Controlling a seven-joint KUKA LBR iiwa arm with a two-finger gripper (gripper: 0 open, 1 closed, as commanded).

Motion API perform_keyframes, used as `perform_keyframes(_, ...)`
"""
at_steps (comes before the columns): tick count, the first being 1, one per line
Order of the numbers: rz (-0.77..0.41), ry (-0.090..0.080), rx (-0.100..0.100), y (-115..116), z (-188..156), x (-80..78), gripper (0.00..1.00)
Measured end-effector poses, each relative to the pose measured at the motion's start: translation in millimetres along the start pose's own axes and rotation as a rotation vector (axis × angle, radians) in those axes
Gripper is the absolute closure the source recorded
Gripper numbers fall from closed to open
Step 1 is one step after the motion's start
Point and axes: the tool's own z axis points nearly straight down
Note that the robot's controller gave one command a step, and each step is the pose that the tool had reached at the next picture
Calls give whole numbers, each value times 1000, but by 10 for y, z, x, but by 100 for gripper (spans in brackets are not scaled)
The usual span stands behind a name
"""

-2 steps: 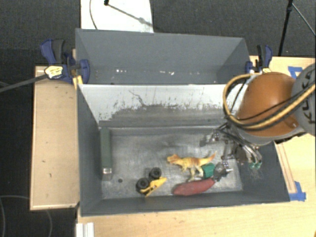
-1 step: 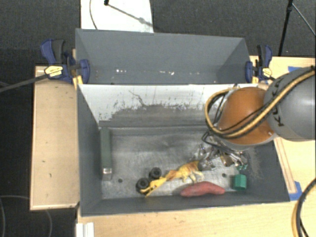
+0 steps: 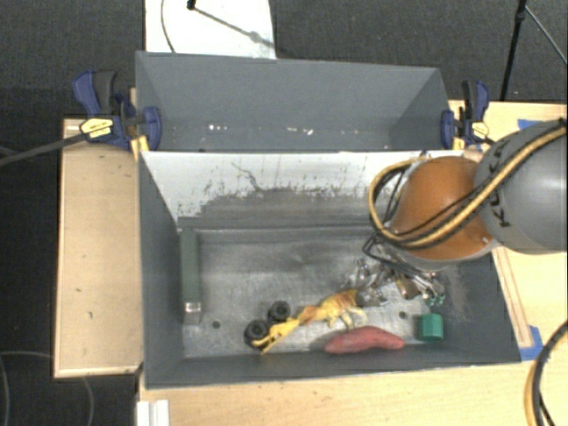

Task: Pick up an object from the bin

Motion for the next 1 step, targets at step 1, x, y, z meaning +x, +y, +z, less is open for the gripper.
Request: perform_keyframes(1, -124, 5, -2, 191, -1864, -41, 100)
